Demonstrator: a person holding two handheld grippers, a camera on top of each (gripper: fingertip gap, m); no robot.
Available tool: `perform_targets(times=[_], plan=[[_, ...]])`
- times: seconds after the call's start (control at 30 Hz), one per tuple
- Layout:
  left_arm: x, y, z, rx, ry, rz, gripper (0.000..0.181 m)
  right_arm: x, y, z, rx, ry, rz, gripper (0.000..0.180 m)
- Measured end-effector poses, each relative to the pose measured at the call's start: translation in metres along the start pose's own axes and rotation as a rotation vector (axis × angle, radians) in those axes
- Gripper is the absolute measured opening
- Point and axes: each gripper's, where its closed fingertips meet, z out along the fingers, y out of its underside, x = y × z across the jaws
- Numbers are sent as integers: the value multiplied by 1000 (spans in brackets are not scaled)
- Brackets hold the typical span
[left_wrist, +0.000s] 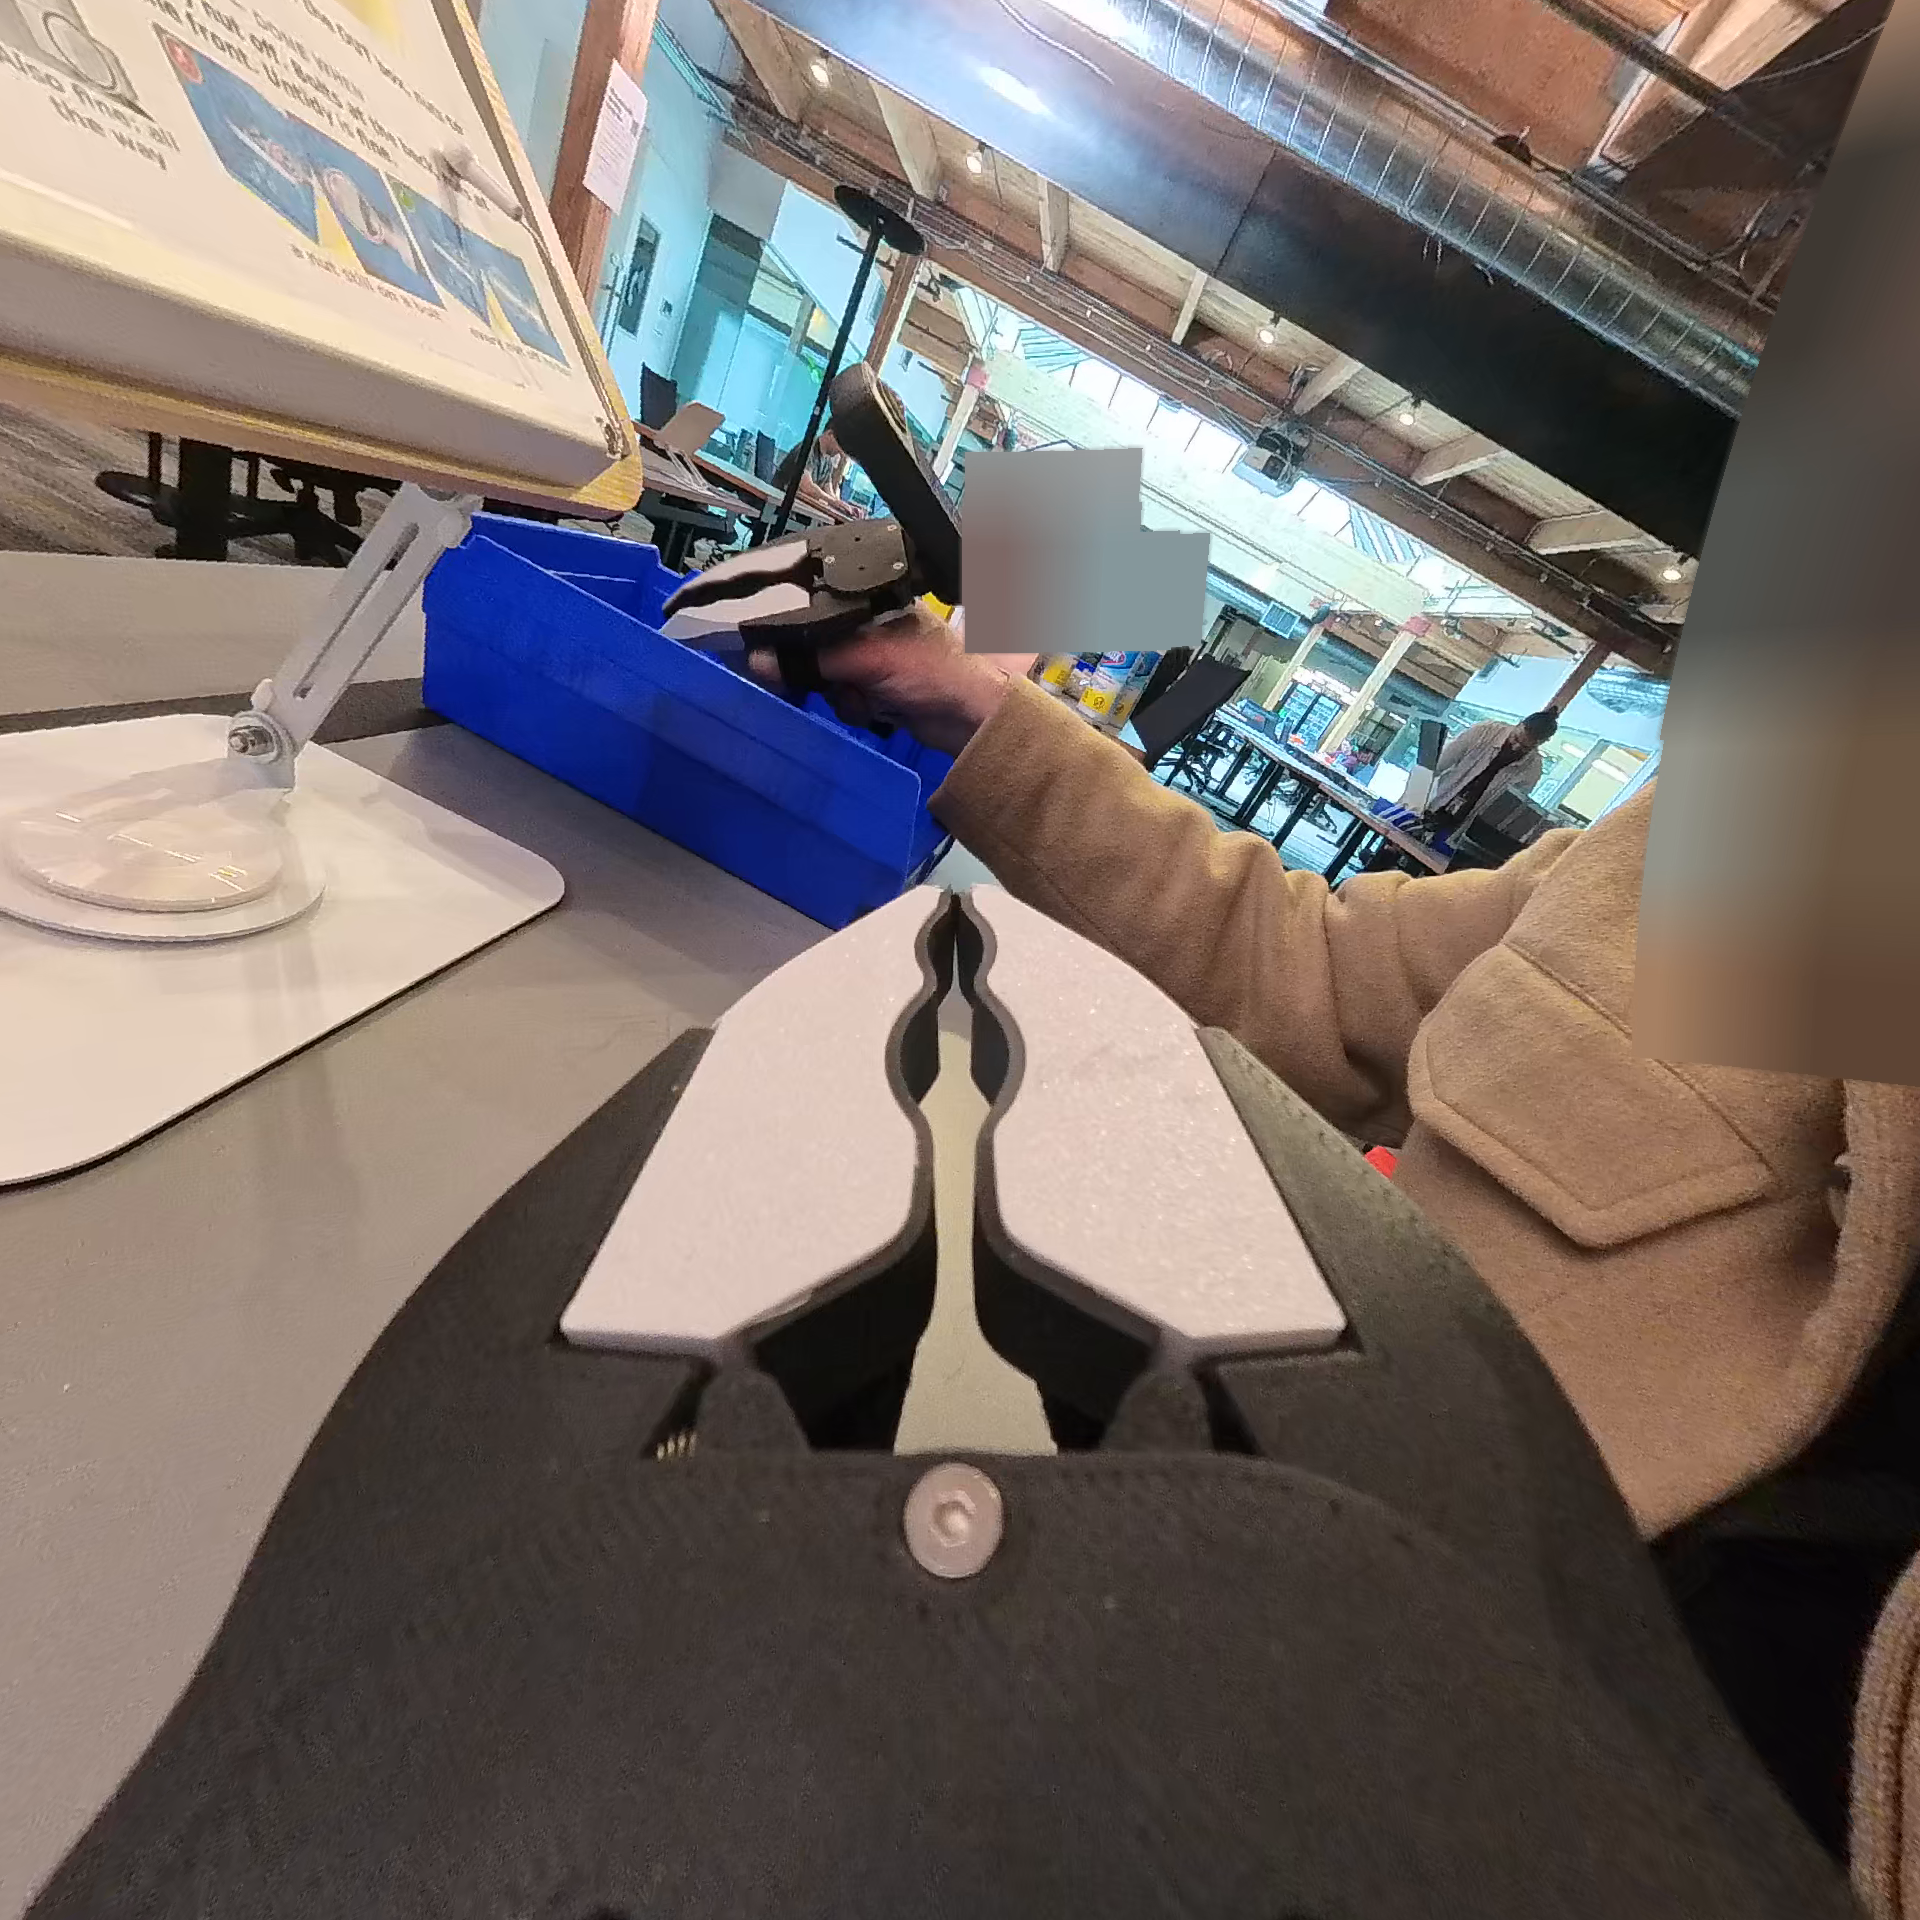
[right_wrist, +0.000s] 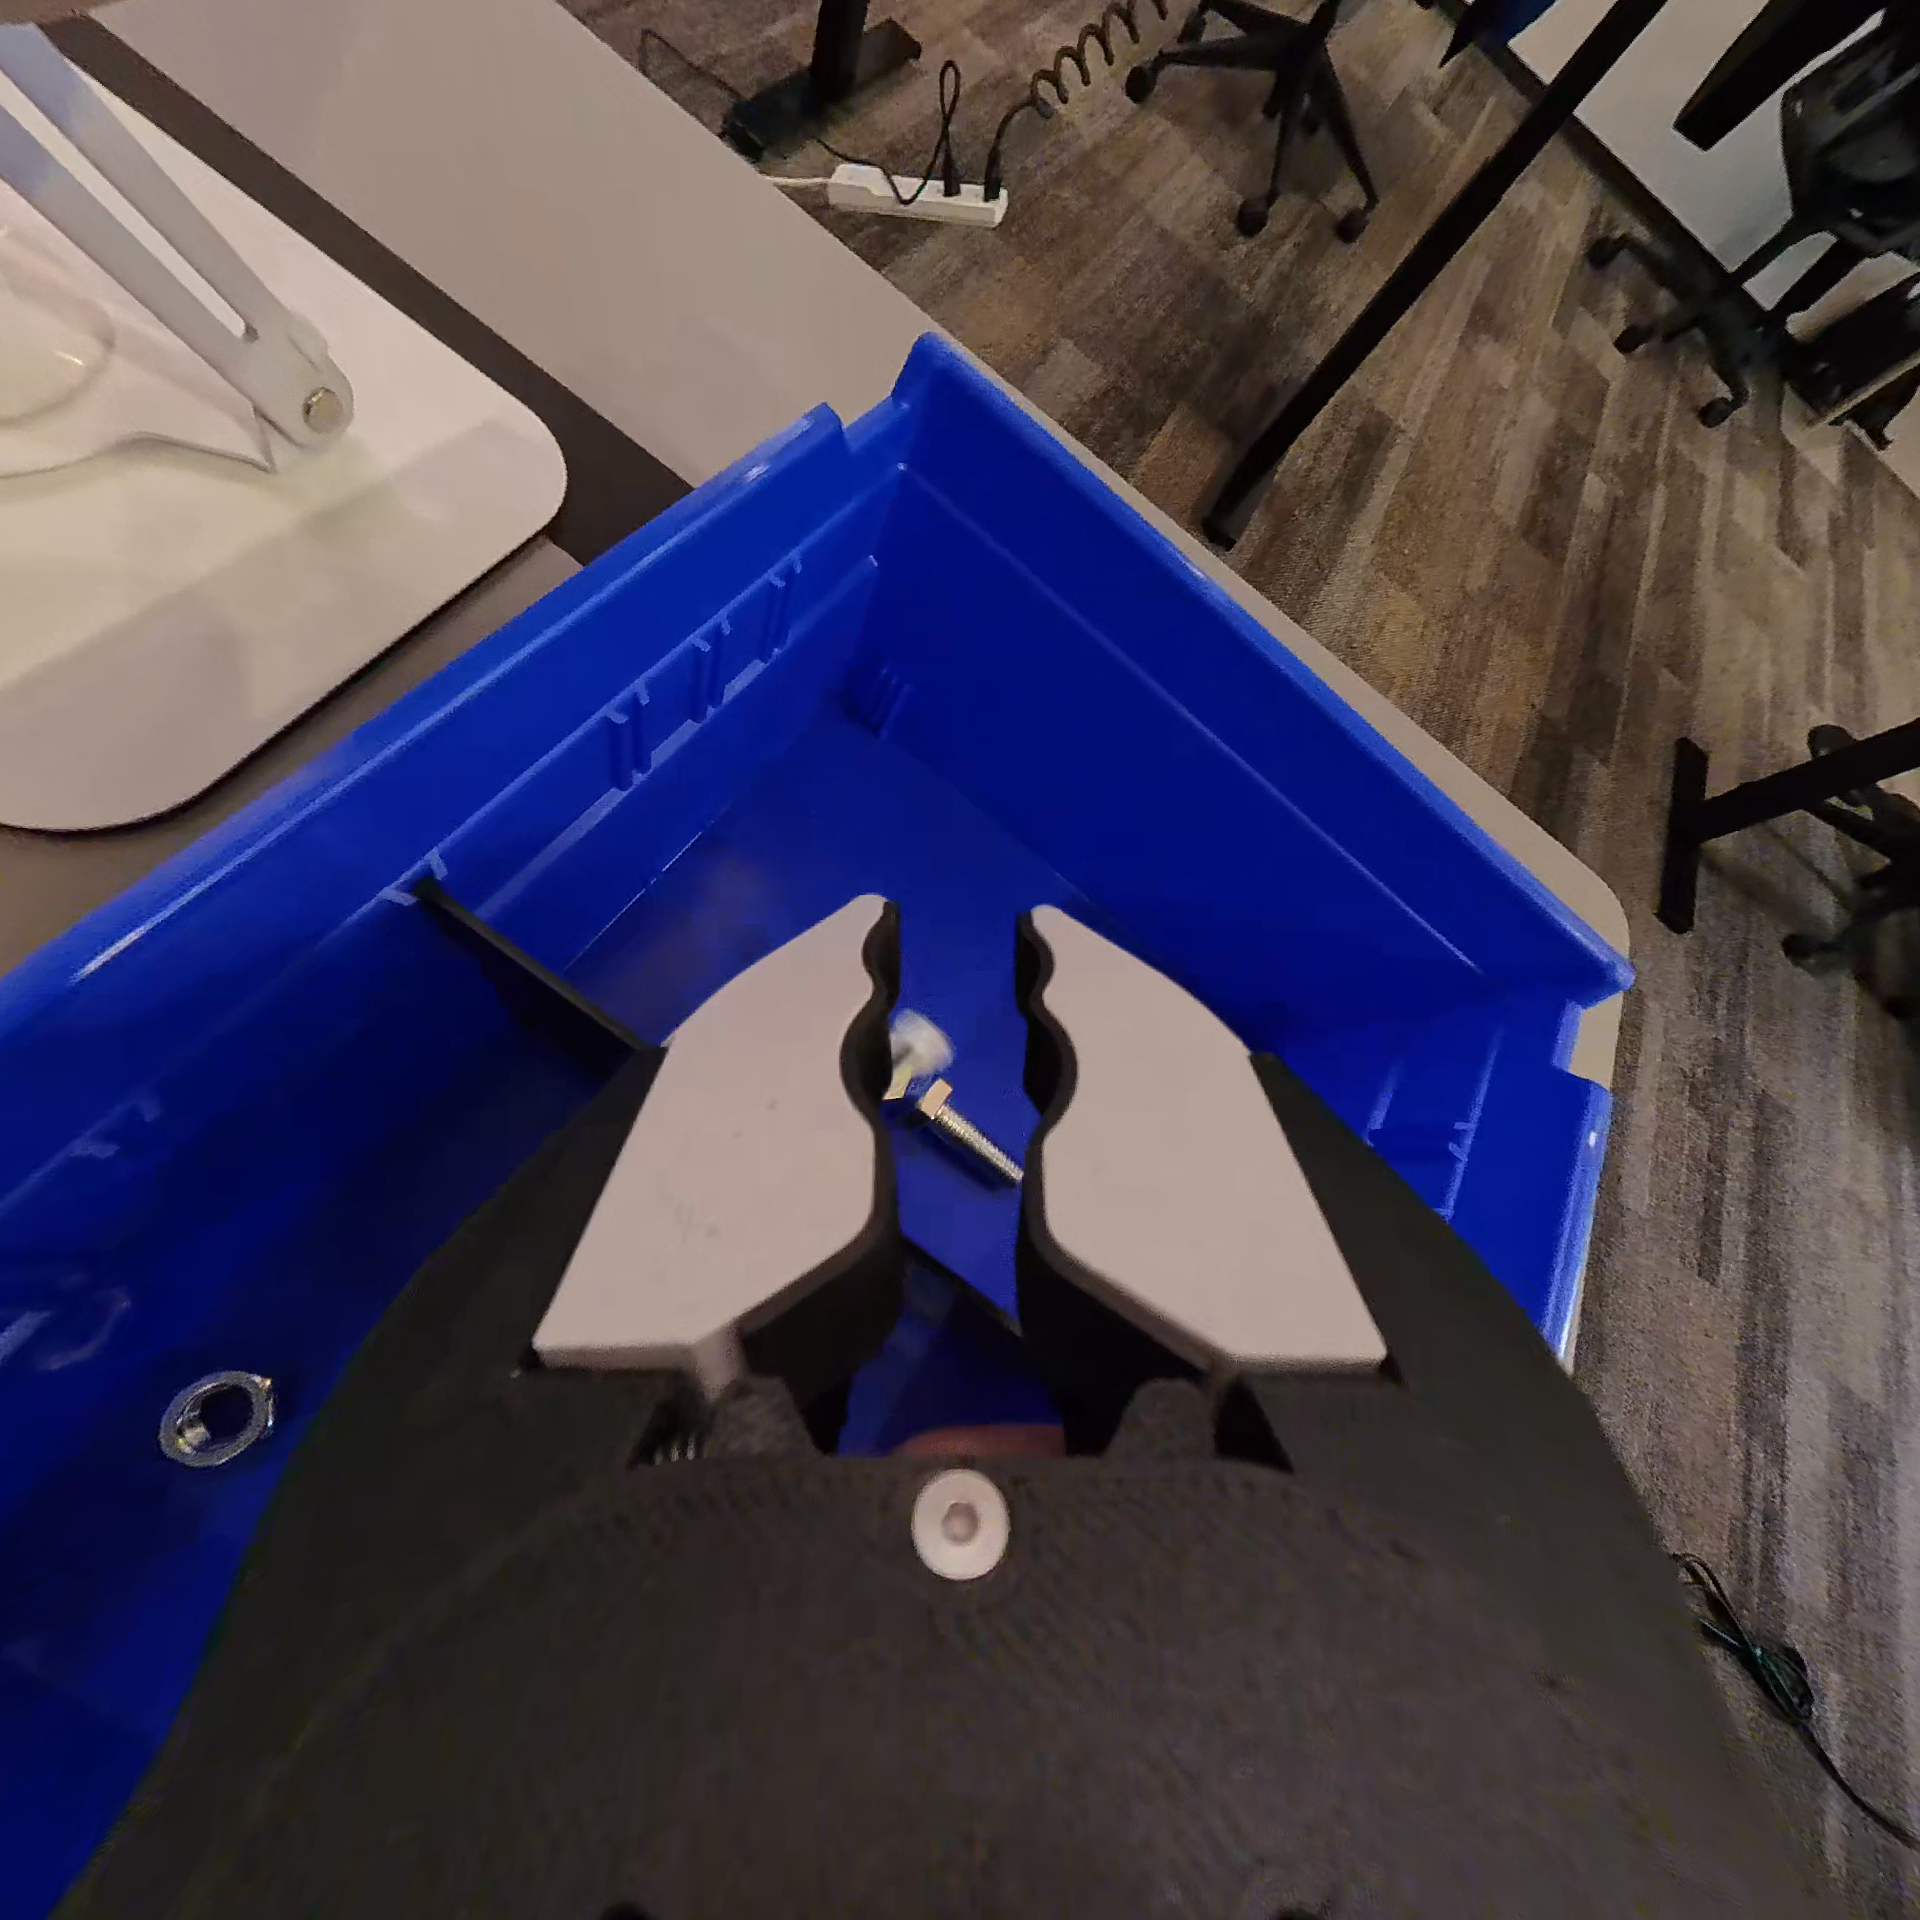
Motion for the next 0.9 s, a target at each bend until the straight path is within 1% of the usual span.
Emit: perform_targets(times=[0.3, 0.4, 0.47, 0.53, 0.6, 0.7, 0.83, 0.9], plan=[[-3, -3, 1, 3, -6, 14, 0, 0, -10, -9, 29, 2, -8, 18], [-2, -12, -4, 20, -15, 39, 0, 2, -17, -16, 54, 12, -12, 16], [-4, -19, -11, -4, -47, 101, 0, 1, -21, -20, 66, 10, -15, 16], [-15, -35, -31, -15, -159, 200, 0, 0, -25, -24, 78, 9, -21, 15], [-26, -53, -57, -7, -268, 245, 0, -1, -29, -28, 89, 7, -28, 15], [-50, -71, -101, -41, -480, 307, 0, -2, -33, -31, 102, 7, -35, 14], [-101, -73, -162, -219, -799, 317, 0, -4, -36, -34, 114, 1, -39, 13], [-123, -66, -185, -299, -868, 236, 2, -5, -37, -34, 115, -2, -43, 13]])
